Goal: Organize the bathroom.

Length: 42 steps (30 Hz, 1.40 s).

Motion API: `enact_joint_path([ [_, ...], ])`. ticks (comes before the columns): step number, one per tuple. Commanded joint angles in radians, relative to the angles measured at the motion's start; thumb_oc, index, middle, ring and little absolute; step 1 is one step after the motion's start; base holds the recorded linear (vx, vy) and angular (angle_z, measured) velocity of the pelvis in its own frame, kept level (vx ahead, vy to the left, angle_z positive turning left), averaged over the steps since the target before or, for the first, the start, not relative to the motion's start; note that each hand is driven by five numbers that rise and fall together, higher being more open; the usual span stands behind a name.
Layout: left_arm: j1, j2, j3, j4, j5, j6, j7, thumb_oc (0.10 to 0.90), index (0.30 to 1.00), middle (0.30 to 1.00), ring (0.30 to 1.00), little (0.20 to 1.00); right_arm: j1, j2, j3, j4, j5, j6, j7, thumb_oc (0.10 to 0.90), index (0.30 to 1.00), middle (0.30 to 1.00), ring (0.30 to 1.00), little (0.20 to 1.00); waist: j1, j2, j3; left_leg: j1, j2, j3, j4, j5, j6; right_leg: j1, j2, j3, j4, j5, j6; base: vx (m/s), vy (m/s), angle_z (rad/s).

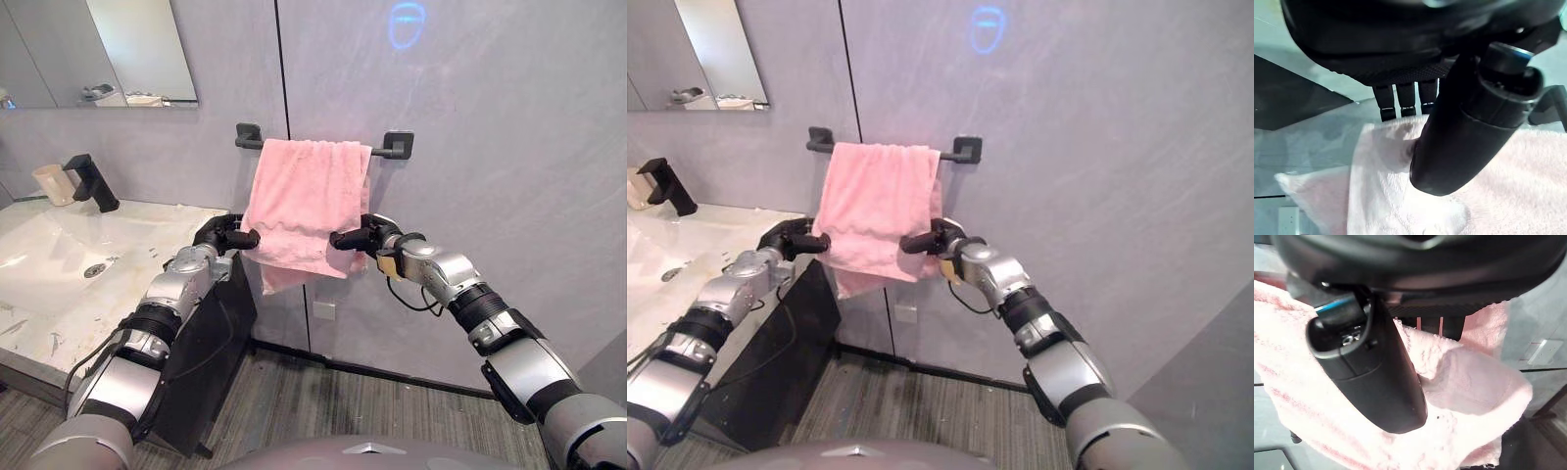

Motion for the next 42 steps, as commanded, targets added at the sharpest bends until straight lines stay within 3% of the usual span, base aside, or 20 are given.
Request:
enact_joint_path([
  [1, 0.042, 0.094, 0.046, 0.03, 0.055, -0.087, -0.032, 0.8, 0.9, 0.9, 0.9, 0.9, -0.044, -0.079, -0.033, 0.018, -0.036, -0.134, 0.025, 0.8, 0.9, 0.9, 0.9, 0.9, 0.034, -0.021, -0.123, -0.092, -0.029, 0.075, 0.059, 0.073, 0.019, -0.072, -0.027, -0.015, 0.075, -0.011, 0.072, 0.0, 0.0, 0.0],
  [9, 0.044, 0.092, 0.04, 0.01, 0.066, -0.082, -0.049, 0.8, 0.9, 0.9, 0.9, 0.9, -0.043, -0.071, -0.021, 0.015, -0.047, -0.137, 0.031, 0.8, 0.9, 0.9, 0.9, 0.9, 0.038, -0.022, -0.128, -0.091, -0.031, 0.075, 0.055, 0.074, 0.019, -0.068, -0.023, -0.015, 0.068, -0.012, 0.072, -0.01, -0.002, 0.0],
  [16, 0.04, 0.089, 0.048, 0.005, 0.064, -0.065, -0.063, 0.8, 0.9, 0.9, 0.9, 0.9, -0.044, -0.063, -0.025, 0.013, -0.058, -0.097, -0.006, 0.8, 0.9, 0.9, 0.9, 0.9, 0.036, -0.02, -0.127, -0.094, -0.03, 0.079, 0.052, 0.073, 0.019, -0.072, -0.025, -0.018, 0.07, -0.014, 0.072, -0.02, 0.003, 0.0],
  [19, 0.051, 0.086, 0.06, -0.01, 0.063, -0.036, -0.079, 0.8, 0.9, 0.9, 0.9, 0.9, -0.03, -0.066, -0.034, 0.014, -0.077, -0.044, -0.068, 0.8, 0.9, 0.9, 0.9, 0.9, 0.035, -0.019, -0.124, -0.098, -0.029, 0.083, 0.052, 0.072, 0.018, -0.077, -0.026, -0.02, 0.071, -0.015, 0.074, -0.04, 0.004, 0.0],
  [22, 0.08, 0.077, 0.081, -0.06, 0.035, -0.01, -0.082, 0.8, 0.9, 0.9, 0.9, 0.9, -0.001, -0.074, -0.044, -0.019, -0.182, 0.03, -0.095, 0.8, 0.9, 0.9, 0.9, 0.9, 0.03, -0.017, -0.112, -0.11, -0.028, 0.088, 0.052, 0.074, 0.017, -0.09, -0.026, -0.018, 0.074, -0.017, 0.076, -0.12, 0.005, -0.03],
  [27, 0.172, 0.053, 0.143, -0.177, 0.036, 0.005, -0.067, 0.8, 0.9, 0.9, 0.9, 0.9, 0.092, -0.089, -0.061, -0.123, -0.267, 0.098, -0.034, 0.8, 0.9, 0.9, 0.9, 0.9, 0.026, -0.015, -0.087, -0.126, -0.025, 0.09, 0.05, 0.078, 0.015, -0.104, -0.023, -0.013, 0.074, -0.021, 0.075, -0.12, 0.004, -0.02],
  [30, 0.313, 0.031, 0.223, -0.352, 0.067, 0.021, -0.07, 0.8, 0.9, 0.9, 0.9, 0.9, 0.238, -0.101, -0.092, -0.278, -0.361, 0.152, 0.049, 0.8, 0.9, 0.9, 0.9, 0.9, 0.024, -0.014, -0.058, -0.143, -0.019, 0.091, 0.045, 0.084, 0.017, -0.118, -0.021, -0.008, 0.076, -0.028, 0.073, -0.18, -0.001, -0.04],
  [35, 0.442, 0.011, 0.313, -0.473, 0.084, 0.027, -0.135, 0.8, 0.9, 0.9, 0.9, 0.9, 0.388, -0.098, -0.121, -0.359, -0.464, 0.12, 0.137, 0.8, 0.9, 0.9, 0.9, 0.9, 0.024, -0.01, -0.039, -0.149, -0.013, 0.096, 0.039, 0.082, 0.018, -0.12, -0.019, -0.007, 0.071, -0.038, 0.07, -0.11, 0.007, -0.02],
  [37, 0.526, -0.015, 0.342, -0.521, 0.101, 0.006, -0.187, 0.8, 0.9, 0.9, 0.9, 0.9, 0.488, -0.097, -0.12, -0.363, -0.544, 0.06, 0.176, 0.8, 0.9, 0.9, 0.9, 0.9, 0.027, -0.006, -0.032, -0.157, -0.011, 0.101, 0.033, 0.081, 0.021, -0.125, -0.018, -0.011, 0.064, -0.042, 0.069, -0.12, 0.008, -0.01],
  [40, 0.586, -0.029, 0.356, -0.552, 0.112, -0.004, -0.21, 0.8, 0.9, 0.9, 0.9, 0.9, 0.567, -0.095, -0.117, -0.356, -0.608, 0.022, 0.201, 0.8, 0.9, 0.9, 0.9, 0.9, 0.029, -0.003, -0.03, -0.16, -0.011, 0.106, 0.026, 0.078, 0.023, -0.126, -0.018, -0.013, 0.058, -0.047, 0.069, -0.12, 0.005, -0.01],
  [42, 0.662, -0.059, 0.376, -0.574, 0.089, -0.014, -0.209, 0.8, 0.9, 0.9, 0.9, 0.9, 0.665, -0.089, -0.106, -0.318, -0.721, -0.041, 0.248, 0.8, 0.9, 0.9, 0.9, 0.9, 0.029, 0.0, -0.027, -0.164, -0.012, 0.113, 0.019, 0.075, 0.027, -0.126, -0.018, -0.02, 0.048, -0.052, 0.067, -0.15, 0.009, -0.03],
])
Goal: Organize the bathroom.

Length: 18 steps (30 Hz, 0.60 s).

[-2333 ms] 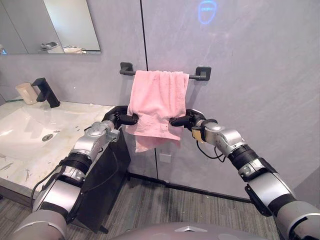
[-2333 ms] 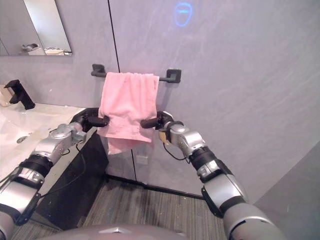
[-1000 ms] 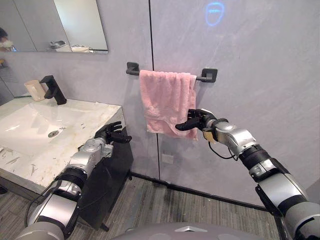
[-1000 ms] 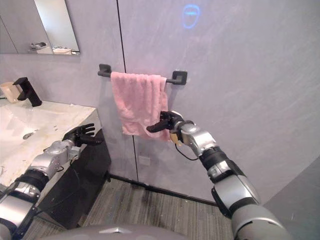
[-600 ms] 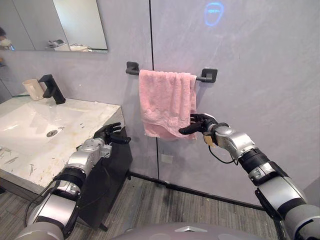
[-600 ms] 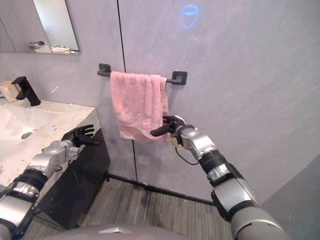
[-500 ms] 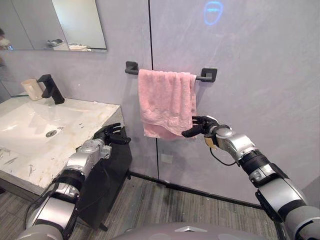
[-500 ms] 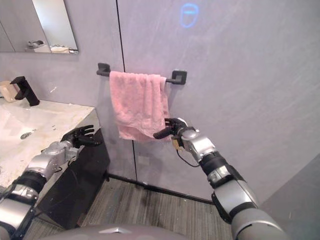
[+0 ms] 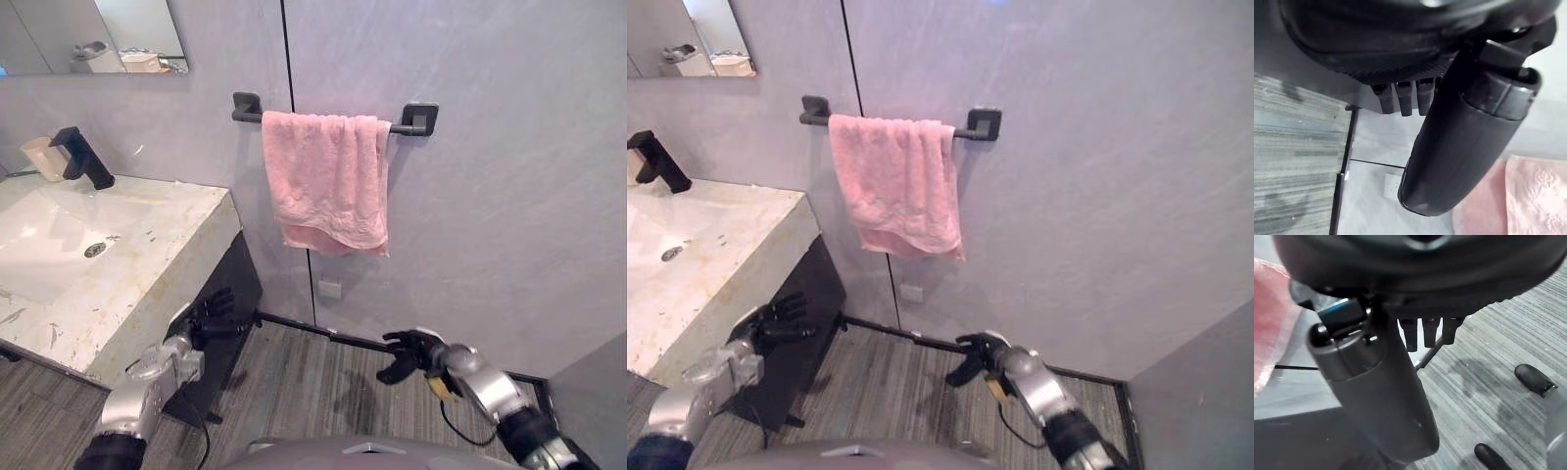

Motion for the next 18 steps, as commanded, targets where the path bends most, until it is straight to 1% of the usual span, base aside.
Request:
enact_joint_path([
  [1, -0.032, 0.015, 0.047, -0.056, -0.049, -0.116, -0.012, 0.8, 0.9, 0.9, 0.9, 0.9, -0.039, -0.012, -0.001, 0.003, -0.159, -0.133, 0.076, 0.8, 0.9, 0.9, 0.9, 0.9, 0.001, -0.014, -0.063, -0.094, -0.017, 0.093, 0.076, 0.05, 0.017, -0.03, -0.013, -0.032, 0.072, -0.063, 0.051, -0.14, 0.011, 0.0],
  [2, -0.017, 0.0, 0.049, -0.05, -0.081, -0.114, -0.003, 0.8, 0.9, 0.9, 0.9, 0.9, -0.021, -0.013, 0.006, 0.03, -0.222, -0.14, 0.098, 0.8, 0.9, 0.9, 0.9, 0.9, 0.002, -0.014, -0.061, -0.096, -0.018, 0.095, 0.076, 0.048, 0.018, -0.031, -0.013, -0.035, 0.07, -0.066, 0.051, -0.11, 0.006, -0.02],
  [3, -0.005, -0.014, 0.05, -0.045, -0.078, -0.118, 0.003, 0.8, 0.9, 0.9, 0.9, 0.9, -0.01, -0.015, 0.014, 0.056, -0.251, -0.147, 0.105, 0.8, 0.9, 0.9, 0.9, 0.9, 0.003, -0.015, -0.059, -0.096, -0.018, 0.096, 0.075, 0.045, 0.018, -0.03, -0.014, -0.036, 0.068, -0.067, 0.051, -0.14, -0.009, -0.02],
  [4, 0.019, -0.037, 0.041, -0.014, -0.149, -0.138, 0.015, 0.8, 0.9, 0.9, 0.9, 0.9, 0.018, -0.016, 0.029, 0.128, -0.267, -0.147, 0.104, 0.8, 0.9, 0.9, 0.9, 0.9, 0.005, -0.02, -0.054, -0.094, -0.02, 0.099, 0.07, 0.041, 0.02, -0.024, -0.014, -0.046, 0.056, -0.067, 0.049, -0.14, -0.016, -0.02],
  [5, 0.032, -0.053, 0.038, 0.006, -0.188, -0.131, 0.028, 0.8, 0.9, 0.9, 0.9, 0.9, 0.028, -0.014, 0.037, 0.172, -0.299, -0.151, 0.107, 0.8, 0.9, 0.9, 0.9, 0.9, 0.008, -0.022, -0.051, -0.094, -0.021, 0.102, 0.069, 0.037, 0.02, -0.024, -0.013, -0.05, 0.052, -0.069, 0.048, -0.16, -0.02, -0.01],
  [6, 0.04, -0.068, 0.033, 0.036, -0.204, -0.11, 0.036, 0.8, 0.9, 0.9, 0.9, 0.9, 0.034, -0.01, 0.046, 0.225, -0.326, -0.156, 0.1, 0.8, 0.9, 0.9, 0.9, 0.9, 0.01, -0.024, -0.047, -0.095, -0.021, 0.102, 0.07, 0.034, 0.02, -0.023, -0.013, -0.052, 0.051, -0.071, 0.047, -0.15, -0.015, -0.03],
  [7, 0.038, -0.078, 0.021, 0.095, -0.248, -0.102, 0.038, 0.8, 0.9, 0.9, 0.9, 0.9, 0.029, -0.005, 0.065, 0.309, -0.347, -0.166, 0.083, 0.8, 0.9, 0.9, 0.9, 0.9, 0.014, -0.027, -0.043, -0.095, -0.022, 0.104, 0.069, 0.032, 0.021, -0.021, -0.013, -0.06, 0.046, -0.071, 0.045, -0.13, -0.012, -0.03],
  [8, 0.038, -0.081, 0.016, 0.112, -0.267, -0.105, 0.041, 0.8, 0.9, 0.9, 0.9, 0.9, 0.026, -0.005, 0.07, 0.336, -0.353, -0.171, 0.08, 0.8, 0.9, 0.9, 0.9, 0.9, 0.015, -0.028, -0.04, -0.095, -0.022, 0.104, 0.069, 0.031, 0.022, -0.02, -0.013, -0.064, 0.045, -0.071, 0.044, -0.15, -0.017, 0.0],
  [9, 0.045, -0.096, -0.005, 0.175, -0.328, -0.097, 0.059, 0.8, 0.9, 0.9, 0.9, 0.9, 0.022, -0.002, 0.087, 0.434, -0.39, -0.187, 0.071, 0.8, 0.9, 0.9, 0.9, 0.9, 0.021, -0.029, -0.033, -0.095, -0.023, 0.105, 0.069, 0.028, 0.023, -0.017, -0.012, -0.074, 0.042, -0.074, 0.041, -0.13, -0.016, 0.03],
  [10, 0.046, -0.103, -0.015, 0.221, -0.304, -0.084, 0.062, 0.8, 0.9, 0.9, 0.9, 0.9, 0.018, 0.006, 0.095, 0.496, -0.405, -0.195, 0.06, 0.8, 0.9, 0.9, 0.9, 0.9, 0.024, -0.03, -0.028, -0.095, -0.022, 0.109, 0.072, 0.026, 0.023, -0.015, -0.012, -0.08, 0.041, -0.075, 0.039, -0.16, -0.025, 0.08],
  [11, 0.045, -0.105, -0.029, 0.291, -0.239, -0.113, 0.05, 0.8, 0.9, 0.9, 0.9, 0.9, 0.013, 0.021, 0.107, 0.584, -0.41, -0.211, 0.045, 0.8, 0.9, 0.9, 0.9, 0.9, 0.029, -0.032, -0.023, -0.097, -0.021, 0.113, 0.076, 0.024, 0.024, -0.013, -0.011, -0.087, 0.04, -0.077, 0.035, -0.14, -0.032, 0.11],
  [12, 0.047, -0.1, -0.053, 0.35, -0.161, -0.145, 0.052, 0.8, 0.9, 0.9, 0.9, 0.9, 0.01, 0.036, 0.114, 0.645, -0.427, -0.203, 0.054, 0.8, 0.9, 0.9, 0.9, 0.9, 0.035, -0.034, -0.017, -0.1, -0.02, 0.115, 0.082, 0.021, 0.025, -0.012, -0.01, -0.094, 0.041, -0.082, 0.031, -0.19, -0.049, 0.17],
  [13, 0.054, -0.092, -0.083, 0.438, -0.042, -0.151, 0.058, 0.8, 0.9, 0.9, 0.9, 0.9, 0.01, 0.053, 0.114, 0.714, -0.453, -0.193, 0.05, 0.8, 0.9, 0.9, 0.9, 0.9, 0.043, -0.037, -0.009, -0.11, -0.019, 0.112, 0.09, 0.023, 0.023, -0.011, -0.007, -0.105, 0.044, -0.087, 0.026, -0.15, -0.039, 0.13],
  [14, 0.054, -0.092, -0.083, 0.438, -0.042, -0.151, 0.058, 0.8, 0.9, 0.9, 0.9, 0.9, 0.01, 0.053, 0.114, 0.714, -0.453, -0.193, 0.05, 0.8, 0.9, 0.9, 0.9, 0.9, 0.043, -0.037, -0.009, -0.11, -0.019, 0.112, 0.09, 0.023, 0.023, -0.011, -0.007, -0.105, 0.044, -0.087, 0.026, -0.19, -0.03, 0.23],
  [15, 0.064, -0.104, -0.099, 0.536, 0.013, -0.158, 0.057, 0.8, 0.9, 0.9, 0.9, 0.9, 0.012, 0.062, 0.106, 0.769, -0.431, -0.175, 0.033, 0.8, 0.9, 0.9, 0.9, 0.9, 0.052, -0.038, 0.0, -0.117, -0.025, 0.104, 0.091, 0.022, 0.021, -0.011, -0.003, -0.118, 0.036, -0.087, 0.02, -0.16, -0.014, 0.28],
  [16, 0.073, -0.113, -0.104, 0.596, 0.04, -0.161, 0.065, 0.8, 0.9, 0.9, 0.9, 0.9, 0.01, 0.066, 0.095, 0.807, -0.419, -0.183, 0.014, 0.8, 0.9, 0.9, 0.9, 0.9, 0.057, -0.038, 0.004, -0.12, -0.025, 0.098, 0.086, 0.025, 0.019, -0.01, 0.002, -0.128, 0.03, -0.089, 0.014, -0.16, -0.014, 0.28],
  [18, 0.073, -0.115, -0.105, 0.604, 0.036, -0.159, 0.067, 0.8, 0.9, 0.9, 0.9, 0.9, 0.009, 0.067, 0.093, 0.812, -0.42, -0.183, 0.011, 0.8, 0.9, 0.9, 0.9, 0.9, 0.058, -0.038, 0.005, -0.12, -0.025, 0.097, 0.085, 0.026, 0.018, -0.009, 0.003, -0.13, 0.029, -0.089, 0.013, -0.09, -0.02, 0.22],
])
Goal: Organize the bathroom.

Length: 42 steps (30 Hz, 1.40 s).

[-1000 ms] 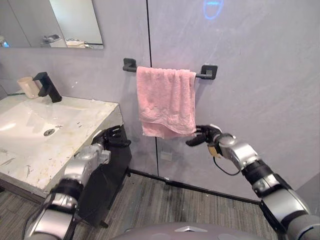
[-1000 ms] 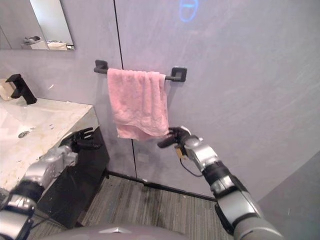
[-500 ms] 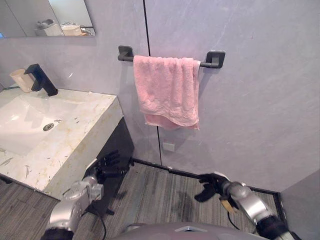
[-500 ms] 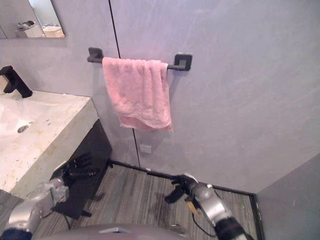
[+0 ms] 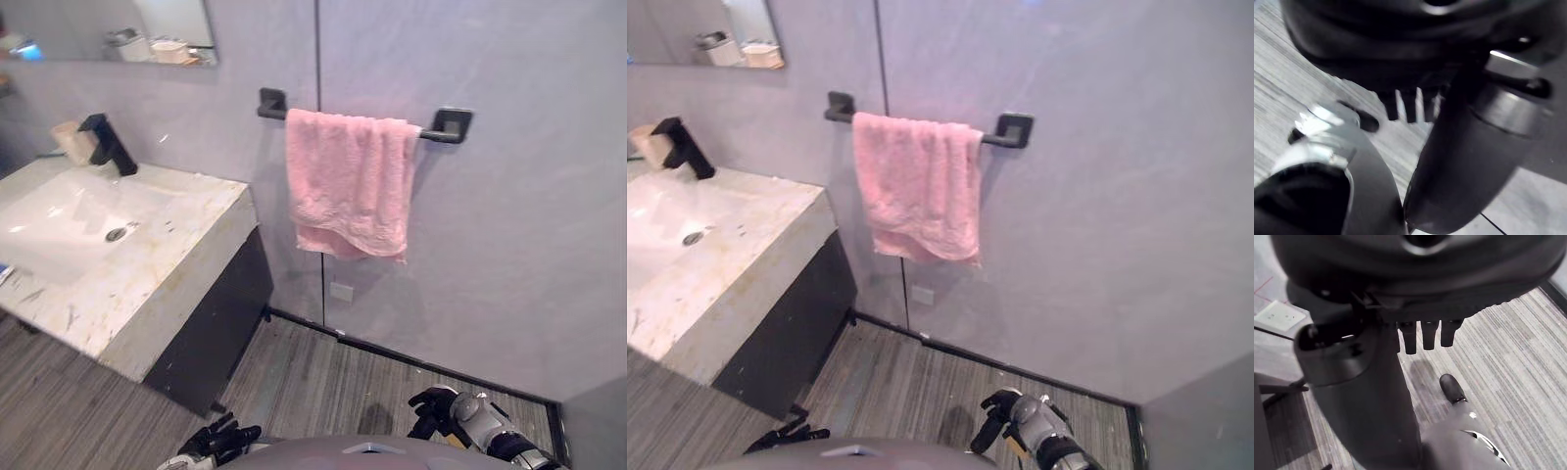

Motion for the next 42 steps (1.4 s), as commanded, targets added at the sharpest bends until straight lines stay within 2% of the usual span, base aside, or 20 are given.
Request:
enact_joint_path([
  [1, -0.022, 0.019, -0.002, 0.058, 0.109, -0.013, 0.051, 0.8, 0.9, 0.9, 0.9, 0.9, 0.078, -0.044, 0.08, 0.182, -0.101, 0.076, -0.044, 0.8, 0.9, 0.9, 0.9, 0.9, -0.009, -0.028, 0.04, -0.068, -0.017, 0.121, 0.08, 0.028, 0.01, -0.004, 0.02, -0.072, 0.063, -0.101, -0.004, -0.11, -0.032, 0.22],
  [5, -0.024, -0.018, 0.012, 0.167, 0.102, -0.054, 0.084, 0.8, 0.9, 0.9, 0.9, 0.9, 0.055, -0.04, 0.077, 0.226, -0.116, 0.049, -0.071, 0.8, 0.9, 0.9, 0.9, 0.9, 0.009, -0.023, 0.052, -0.093, 0.007, 0.104, 0.088, 0.081, -0.01, -0.009, 0.034, -0.097, 0.074, -0.117, -0.023, -0.17, -0.061, 0.25],
  [7, -0.021, -0.046, 0.014, 0.189, 0.042, -0.116, 0.098, 0.8, 0.9, 0.9, 0.9, 0.9, 0.031, -0.038, 0.089, 0.231, -0.112, 0.034, -0.09, 0.8, 0.9, 0.9, 0.9, 0.9, 0.03, -0.021, 0.067, -0.122, 0.039, 0.115, 0.077, 0.149, -0.033, -0.008, 0.057, -0.132, 0.082, -0.131, -0.039, -0.23, -0.122, 0.6],
  [10, -0.022, -0.06, 0.032, 0.177, 0.027, -0.122, 0.082, 0.8, 0.9, 0.9, 0.9, 0.9, 0.032, -0.031, 0.075, 0.222, -0.112, 0.031, -0.096, 0.8, 0.9, 0.9, 0.9, 0.9, 0.039, -0.032, 0.086, -0.159, 0.047, 0.216, 0.112, 0.151, -0.038, 0.0, 0.065, -0.191, 0.084, -0.138, -0.048, -0.16, -0.11, 0.7],
  [12, -0.029, -0.063, 0.033, 0.178, 0.075, -0.105, 0.034, 0.8, 0.9, 0.9, 0.9, 0.9, 0.039, -0.023, 0.065, 0.219, -0.067, 0.044, -0.116, 0.8, 0.9, 0.9, 0.9, 0.9, 0.037, -0.055, 0.109, -0.166, 0.06, 0.343, 0.241, 0.091, -0.051, 0.018, 0.056, -0.253, 0.076, -0.146, -0.058, -0.13, -0.146, 1.49],
  [13, -0.029, -0.063, 0.033, 0.178, 0.075, -0.105, 0.034, 0.8, 0.9, 0.9, 0.9, 0.9, 0.039, -0.023, 0.065, 0.219, -0.067, 0.044, -0.116, 0.8, 0.9, 0.9, 0.9, 0.9, 0.037, -0.055, 0.109, -0.166, 0.06, 0.343, 0.241, 0.091, -0.051, 0.018, 0.056, -0.253, 0.076, -0.146, -0.058, -0.16, -0.146, 0.9],
  [14, -0.037, -0.058, 0.018, 0.184, 0.11, -0.109, 0.001, 0.8, 0.9, 0.9, 0.9, 0.9, 0.03, -0.02, 0.057, 0.218, -0.04, 0.058, -0.12, 0.8, 0.9, 0.9, 0.9, 0.9, 0.035, -0.074, 0.126, -0.189, 0.072, 0.411, 0.386, 0.053, -0.049, 0.009, 0.045, -0.297, 0.075, -0.136, -0.072, -0.22, -0.129, 0.7],
  [16, -0.047, -0.044, 0.012, 0.183, 0.119, -0.118, -0.018, 0.8, 0.9, 0.9, 0.9, 0.9, 0.017, -0.019, 0.049, 0.226, -0.026, 0.051, -0.129, 0.8, 0.9, 0.9, 0.9, 0.9, 0.031, -0.092, 0.14, -0.194, 0.079, 0.468, 0.511, 0.002, -0.04, -0.009, 0.033, -0.332, 0.079, -0.127, -0.078, -0.24, -0.134, 1.24],
  [18, -0.068, -0.024, 0.018, 0.182, 0.134, -0.113, -0.033, 0.8, 0.9, 0.9, 0.9, 0.9, 0.008, -0.017, 0.046, 0.23, -0.004, 0.046, -0.139, 0.8, 0.9, 0.9, 0.9, 0.9, 0.025, -0.098, 0.141, -0.178, 0.073, 0.489, 0.563, -0.026, -0.042, -0.031, 0.029, -0.361, 0.091, -0.124, -0.08, -0.25, -0.072, 0.71],
  [22, -0.128, 0.005, 0.001, 0.166, 0.121, -0.092, -0.048, 0.8, 0.9, 0.9, 0.9, 0.9, 0.021, -0.044, 0.026, 0.214, 0.018, 0.027, -0.145, 0.8, 0.9, 0.9, 0.9, 0.9, -0.001, -0.081, 0.116, -0.109, -0.001, 0.478, 0.517, -0.034, -0.071, -0.082, 0.027, -0.43, 0.101, -0.089, -0.069, -0.27, -0.003, 0.25],
  [25, -0.134, 0.007, -0.006, 0.157, 0.114, -0.089, -0.048, 0.8, 0.9, 0.9, 0.9, 0.9, 0.026, -0.051, 0.019, 0.211, 0.015, 0.02, -0.146, 0.8, 0.9, 0.9, 0.9, 0.9, -0.008, -0.074, 0.11, -0.092, -0.022, 0.481, 0.478, -0.049, -0.064, -0.096, 0.025, -0.442, 0.108, -0.078, -0.059, -0.22, 0.081, 0.19],
  [27, -0.142, 0.021, -0.024, 0.141, 0.106, -0.094, -0.041, 0.8, 0.9, 0.9, 0.9, 0.9, 0.033, -0.062, 0.014, 0.217, 0.014, -0.013, -0.16, 0.8, 0.9, 0.9, 0.9, 0.9, -0.05, -0.06, 0.108, -0.017, -0.078, 0.533, 0.255, -0.144, 0.001, -0.183, 0.001, -0.463, 0.137, -0.018, -0.016, -0.42, 0.167, 0.69],
  [29, -0.143, 0.026, -0.026, 0.136, 0.102, -0.097, -0.037, 0.8, 0.9, 0.9, 0.9, 0.9, 0.032, -0.062, 0.015, 0.214, 0.017, -0.019, -0.161, 0.8, 0.9, 0.9, 0.9, 0.9, -0.057, -0.061, 0.116, -0.01, -0.093, 0.532, 0.229, -0.181, 0.021, -0.206, -0.013, -0.459, 0.144, 0.006, -0.001, -0.26, 0.065, 0.49],
  [30, -0.144, 0.032, -0.026, 0.133, 0.093, -0.104, -0.03, 0.8, 0.9, 0.9, 0.9, 0.9, 0.03, -0.063, 0.016, 0.212, 0.015, -0.028, -0.161, 0.8, 0.9, 0.9, 0.9, 0.9, -0.065, -0.064, 0.131, -0.008, -0.105, 0.525, 0.214, -0.213, 0.043, -0.236, -0.03, -0.443, 0.154, 0.034, 0.018, -0.28, 0.048, 0.34],
  [34, -0.137, 0.061, -0.011, 0.125, 0.089, -0.105, -0.034, 0.8, 0.9, 0.9, 0.9, 0.9, 0.028, -0.077, 0.022, 0.179, -0.012, -0.033, -0.147, 0.8, 0.9, 0.9, 0.9, 0.9, -0.085, -0.07, 0.183, -0.052, -0.118, 0.451, 0.199, -0.188, 0.065, -0.298, -0.048, -0.311, 0.133, 0.096, 0.072, -0.28, 0.006, 0.4],
  [35, -0.134, 0.066, -0.01, 0.121, 0.102, -0.098, -0.036, 0.8, 0.9, 0.9, 0.9, 0.9, 0.045, -0.081, 0.012, 0.17, -0.017, -0.036, -0.145, 0.8, 0.9, 0.9, 0.9, 0.9, -0.1, -0.068, 0.19, -0.065, -0.122, 0.406, 0.203, -0.181, 0.073, -0.307, -0.041, -0.208, 0.12, 0.09, 0.081, -0.16, -0.042, 0.43],
  [36, -0.133, 0.066, -0.009, 0.121, 0.103, -0.097, -0.038, 0.8, 0.9, 0.9, 0.9, 0.9, 0.05, -0.082, 0.01, 0.168, -0.024, -0.037, -0.143, 0.8, 0.9, 0.9, 0.9, 0.9, -0.105, -0.067, 0.191, -0.068, -0.123, 0.393, 0.205, -0.18, 0.076, -0.31, -0.04, -0.182, 0.12, 0.087, 0.083, -0.17, -0.036, 0.49],
  [39, -0.141, 0.074, -0.035, 0.114, 0.14, -0.082, -0.047, 0.8, 0.9, 0.9, 0.9, 0.9, 0.097, -0.084, -0.03, 0.153, -0.023, -0.018, -0.142, 0.8, 0.9, 0.9, 0.9, 0.9, -0.177, -0.04, 0.183, -0.126, -0.139, 0.212, 0.179, -0.122, 0.123, -0.337, -0.007, 0.211, 0.22, 0.038, 0.066, -0.16, -0.002, 1.02],
  [40, -0.154, 0.085, -0.049, 0.109, 0.132, -0.064, -0.054, 0.8, 0.9, 0.9, 0.9, 0.9, 0.103, -0.08, -0.033, 0.154, -0.026, -0.01, -0.146, 0.8, 0.9, 0.9, 0.9, 0.9, -0.192, -0.023, 0.174, -0.151, -0.14, 0.159, 0.165, -0.097, 0.128, -0.336, 0.025, 0.285, 0.268, 0.006, 0.059, -0.18, 0.06, 1.44],
  [42, -0.188, 0.096, -0.071, 0.105, 0.115, -0.035, -0.05, 0.8, 0.9, 0.9, 0.9, 0.9, 0.089, -0.073, -0.032, 0.179, -0.028, -0.023, -0.163, 0.8, 0.9, 0.9, 0.9, 0.9, -0.2, -0.005, 0.175, -0.168, -0.144, 0.125, 0.146, -0.075, 0.132, -0.327, 0.054, 0.292, 0.286, -0.034, 0.046, -0.2, 0.055, 1.88],
])
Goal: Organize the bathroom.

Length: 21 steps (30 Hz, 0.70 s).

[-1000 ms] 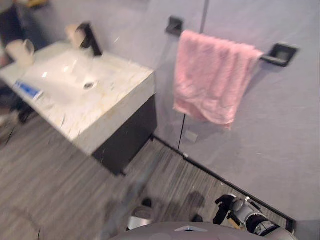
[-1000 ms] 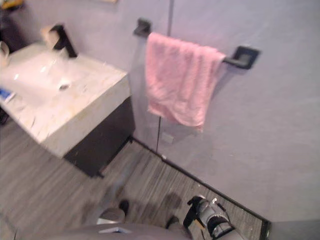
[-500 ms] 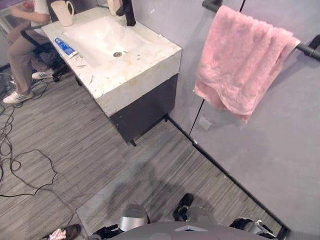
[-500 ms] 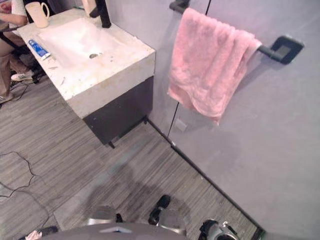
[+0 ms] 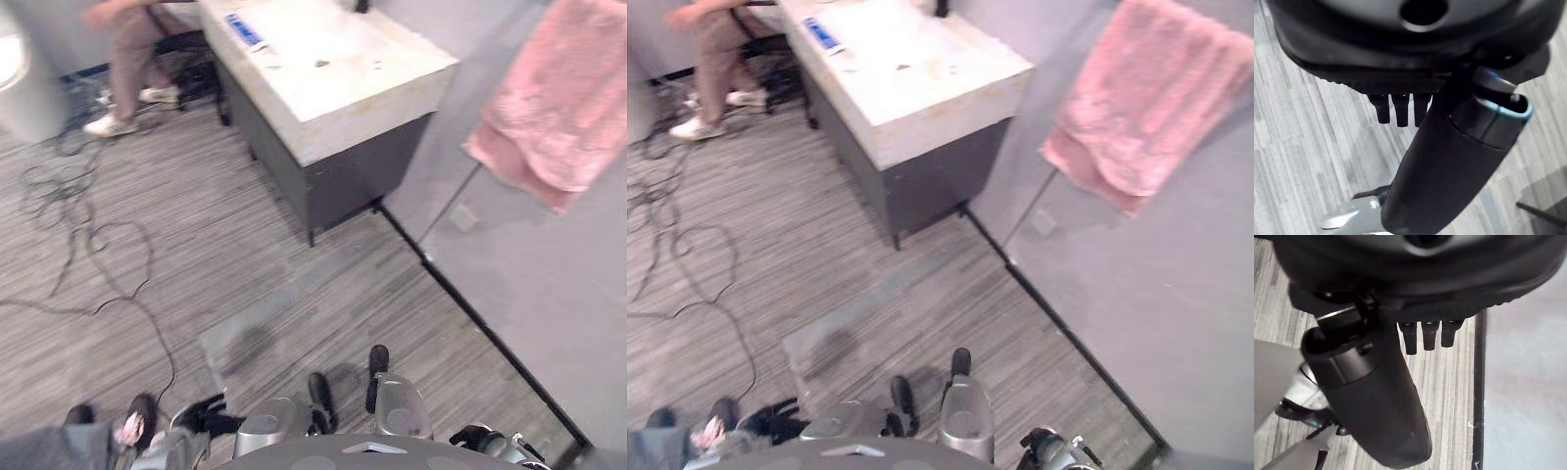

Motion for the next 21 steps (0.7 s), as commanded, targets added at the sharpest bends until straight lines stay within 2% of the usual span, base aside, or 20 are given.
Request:
enact_joint_path([
  [1, -0.012, 0.055, -0.019, -0.003, -0.05, 0.053, 0.013, 0.8, 0.9, 0.9, 0.9, 0.9, -0.037, -0.03, 0.036, 0.061, -0.042, 0.01, -0.018, 0.8, 0.9, 0.9, 0.9, 0.9, -0.003, -0.02, 0.002, 0.031, 0.07, -0.083, 0.053, -0.047, -0.019, 0.046, 0.025, -0.114, -0.16, 0.014, -0.011, -0.18, -0.004, 1.95],
  [2, -0.022, 0.045, -0.025, 0.005, -0.056, 0.043, 0.022, 0.8, 0.9, 0.9, 0.9, 0.9, -0.055, -0.026, 0.049, 0.079, -0.049, 0.007, -0.019, 0.8, 0.9, 0.9, 0.9, 0.9, 0.005, -0.028, 0.007, 0.018, 0.054, -0.085, 0.064, -0.056, -0.019, 0.06, 0.034, -0.136, -0.211, 0.023, -0.017, -0.19, -0.049, 1.09],
  [5, -0.028, 0.033, -0.031, 0.001, -0.038, 0.023, 0.012, 0.8, 0.9, 0.9, 0.9, 0.9, -0.084, -0.024, 0.069, 0.087, -0.012, -0.004, -0.034, 0.8, 0.9, 0.9, 0.9, 0.9, 0.018, -0.027, 0.023, 0.005, 0.057, -0.1, 0.058, -0.052, -0.018, 0.076, 0.051, -0.138, -0.225, 0.005, -0.034, -0.14, -0.053, -0.06],
  [8, -0.023, 0.017, -0.04, 0.027, -0.027, -0.019, -0.006, 0.8, 0.9, 0.9, 0.9, 0.9, -0.097, -0.026, 0.072, 0.09, 0.034, -0.004, -0.056, 0.8, 0.9, 0.9, 0.9, 0.9, 0.013, -0.014, 0.029, -0.002, 0.06, -0.102, 0.055, -0.045, -0.025, 0.097, 0.082, -0.125, -0.234, -0.016, -0.055, -0.12, -0.037, 0.42],
  [10, -0.023, 0.015, -0.04, 0.028, -0.013, -0.02, -0.01, 0.8, 0.9, 0.9, 0.9, 0.9, -0.093, -0.025, 0.067, 0.092, 0.046, -0.001, -0.062, 0.8, 0.9, 0.9, 0.9, 0.9, 0.009, -0.012, 0.029, -0.004, 0.064, -0.091, 0.065, -0.047, -0.028, 0.096, 0.082, -0.13, -0.229, -0.019, -0.056, -0.05, -0.007, 0.52],
  [12, -0.023, 0.012, -0.042, 0.034, 0.011, -0.016, -0.03, 0.8, 0.9, 0.9, 0.9, 0.9, -0.087, -0.025, 0.049, 0.099, 0.083, -0.01, -0.095, 0.8, 0.9, 0.9, 0.9, 0.9, -0.006, -0.011, 0.027, -0.009, 0.089, -0.043, 0.101, -0.057, -0.041, 0.092, 0.071, -0.149, -0.22, -0.023, -0.059, -0.06, 0.024, 0.97],
  [13, -0.024, 0.009, -0.049, 0.042, 0.03, -0.024, -0.047, 0.8, 0.9, 0.9, 0.9, 0.9, -0.093, -0.027, 0.03, 0.103, 0.146, -0.034, -0.147, 0.8, 0.9, 0.9, 0.9, 0.9, -0.009, -0.022, 0.025, -0.022, 0.106, -0.062, 0.164, -0.071, -0.057, 0.084, 0.05, -0.149, -0.209, -0.016, -0.06, -0.07, 0.069, 0.85],
  [14, -0.022, 0.005, -0.054, 0.042, 0.03, -0.027, -0.044, 0.8, 0.9, 0.9, 0.9, 0.9, -0.103, -0.03, 0.019, 0.099, 0.182, -0.06, -0.135, 0.8, 0.9, 0.9, 0.9, 0.9, -0.003, -0.032, 0.031, -0.026, 0.102, -0.105, 0.184, -0.083, -0.058, 0.077, 0.042, -0.135, -0.194, -0.014, -0.054, -0.13, 0.105, 0.56],
  [15, -0.029, 0.003, -0.055, 0.044, 0.023, -0.037, -0.041, 0.8, 0.9, 0.9, 0.9, 0.9, -0.111, -0.028, 0.012, 0.091, 0.174, -0.069, -0.126, 0.8, 0.9, 0.9, 0.9, 0.9, -0.002, -0.042, 0.033, -0.029, 0.099, -0.119, 0.17, -0.079, -0.052, 0.052, 0.034, -0.116, -0.178, -0.007, -0.044, -0.15, 0.094, 0.15],
  [18, -0.074, 0.013, -0.047, 0.035, -0.051, -0.036, -0.015, 0.8, 0.9, 0.9, 0.9, 0.9, -0.073, -0.036, 0.005, 0.086, 0.149, -0.129, -0.113, 0.8, 0.9, 0.9, 0.9, 0.9, -0.031, -0.04, 0.063, -0.028, 0.112, -0.084, 0.142, -0.079, -0.041, -0.006, 0.024, -0.108, -0.142, 0.002, -0.022, -0.14, 0.058, -0.4],
  [21, -0.086, 0.019, -0.03, 0.033, -0.073, -0.031, 0.01, 0.8, 0.9, 0.9, 0.9, 0.9, -0.068, -0.04, -0.001, 0.089, 0.13, -0.14, -0.099, 0.8, 0.9, 0.9, 0.9, 0.9, -0.038, -0.035, 0.075, -0.027, 0.113, -0.076, 0.135, -0.079, -0.038, -0.017, 0.018, -0.104, -0.132, 0.005, -0.015, -0.08, 0.044, -0.06],
])
